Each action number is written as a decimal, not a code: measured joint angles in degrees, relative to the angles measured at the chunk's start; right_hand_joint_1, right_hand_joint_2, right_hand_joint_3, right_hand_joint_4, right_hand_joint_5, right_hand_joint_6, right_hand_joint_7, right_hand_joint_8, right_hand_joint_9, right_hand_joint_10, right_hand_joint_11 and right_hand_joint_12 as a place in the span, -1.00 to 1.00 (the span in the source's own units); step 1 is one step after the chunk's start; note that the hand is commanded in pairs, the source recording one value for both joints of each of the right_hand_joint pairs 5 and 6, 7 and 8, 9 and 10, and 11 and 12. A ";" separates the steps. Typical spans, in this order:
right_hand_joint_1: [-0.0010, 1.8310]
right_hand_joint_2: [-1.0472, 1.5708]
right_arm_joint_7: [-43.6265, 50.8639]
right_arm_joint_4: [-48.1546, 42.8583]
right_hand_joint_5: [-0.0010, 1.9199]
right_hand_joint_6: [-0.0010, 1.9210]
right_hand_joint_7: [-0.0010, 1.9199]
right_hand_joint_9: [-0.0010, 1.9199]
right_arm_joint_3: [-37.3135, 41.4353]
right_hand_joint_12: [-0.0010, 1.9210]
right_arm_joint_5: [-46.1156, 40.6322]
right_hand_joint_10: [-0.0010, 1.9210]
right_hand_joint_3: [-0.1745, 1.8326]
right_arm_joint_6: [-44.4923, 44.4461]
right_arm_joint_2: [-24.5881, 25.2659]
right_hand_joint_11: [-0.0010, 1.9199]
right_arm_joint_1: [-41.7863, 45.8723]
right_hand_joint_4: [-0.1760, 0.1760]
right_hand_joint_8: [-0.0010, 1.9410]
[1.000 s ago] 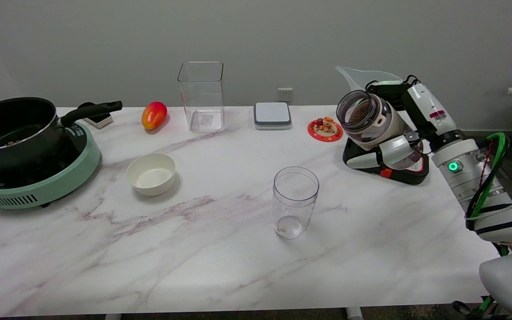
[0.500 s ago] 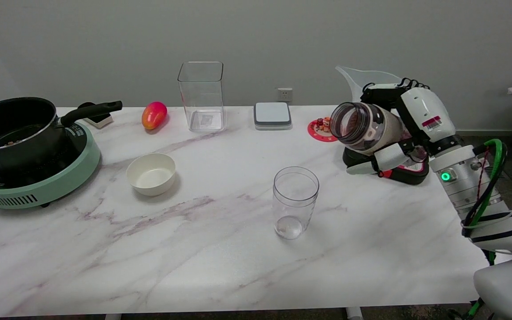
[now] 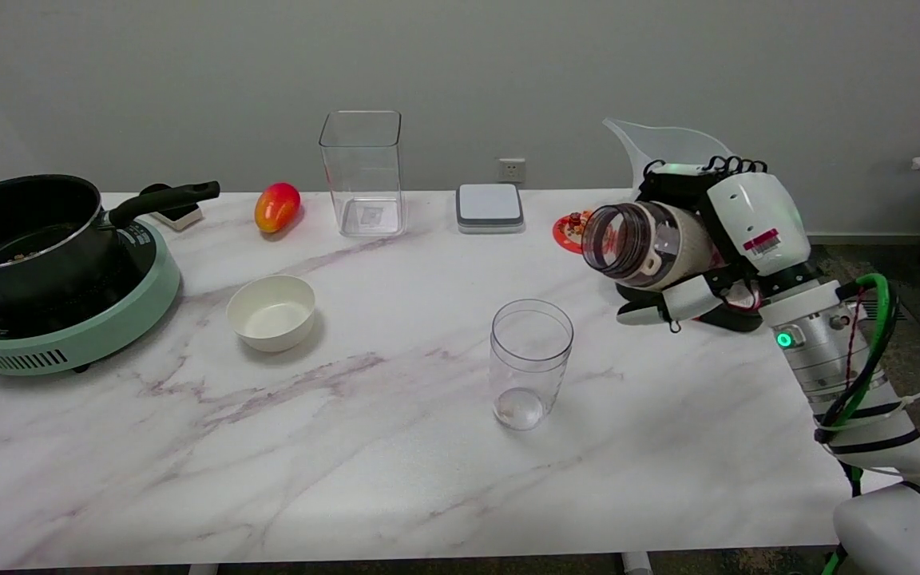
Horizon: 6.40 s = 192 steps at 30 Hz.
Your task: Pour the contents of the bottle into the measuring cup.
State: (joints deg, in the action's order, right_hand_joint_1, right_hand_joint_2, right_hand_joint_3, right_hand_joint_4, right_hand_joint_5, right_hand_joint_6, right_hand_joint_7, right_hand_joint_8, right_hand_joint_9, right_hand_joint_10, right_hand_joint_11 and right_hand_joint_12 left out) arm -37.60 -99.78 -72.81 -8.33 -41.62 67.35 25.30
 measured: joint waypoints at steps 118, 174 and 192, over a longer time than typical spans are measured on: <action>0.60 0.82 10.94 2.17 1.00 1.00 1.00 0.63 -1.13 0.34 29.96 0.63 -0.55 -9.39 -4.73 0.34 -6.05 0.00 0.98; 0.61 0.80 11.40 -0.22 1.00 1.00 1.00 0.63 -0.57 0.34 35.42 0.62 -0.54 -8.64 -12.41 0.35 -9.21 0.00 0.98; 0.61 0.79 11.63 -1.42 1.00 1.00 1.00 0.61 -0.23 0.35 38.42 0.61 -0.55 -9.37 -12.57 0.35 -8.30 0.00 0.98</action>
State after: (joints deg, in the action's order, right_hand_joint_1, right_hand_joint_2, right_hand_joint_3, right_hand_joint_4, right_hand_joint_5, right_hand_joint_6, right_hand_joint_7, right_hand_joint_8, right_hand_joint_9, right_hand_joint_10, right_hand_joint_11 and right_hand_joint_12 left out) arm -25.97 -101.20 -73.04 30.08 -50.99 54.79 17.00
